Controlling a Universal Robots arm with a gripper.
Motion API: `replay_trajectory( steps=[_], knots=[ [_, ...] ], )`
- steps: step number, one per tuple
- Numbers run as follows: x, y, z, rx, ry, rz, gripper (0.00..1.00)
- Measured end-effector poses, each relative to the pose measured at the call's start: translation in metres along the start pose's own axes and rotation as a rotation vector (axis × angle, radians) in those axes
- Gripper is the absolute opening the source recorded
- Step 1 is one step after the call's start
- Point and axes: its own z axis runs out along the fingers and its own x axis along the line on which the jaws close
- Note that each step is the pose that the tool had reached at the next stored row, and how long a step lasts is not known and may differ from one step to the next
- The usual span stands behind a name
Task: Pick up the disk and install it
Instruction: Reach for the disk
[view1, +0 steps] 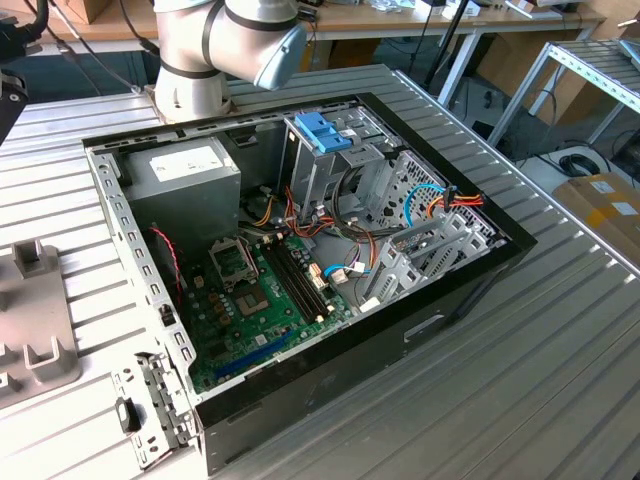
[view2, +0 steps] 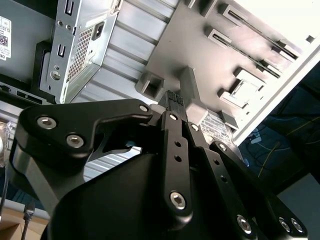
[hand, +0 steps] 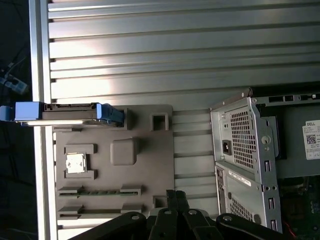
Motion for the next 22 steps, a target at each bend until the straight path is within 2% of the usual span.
replay_trajectory(
  steps=[22],
  knots=[
    [0.0121, -0.0009, -0.0003, 0.0000, 0.0000, 0.000, 0.10]
  ],
)
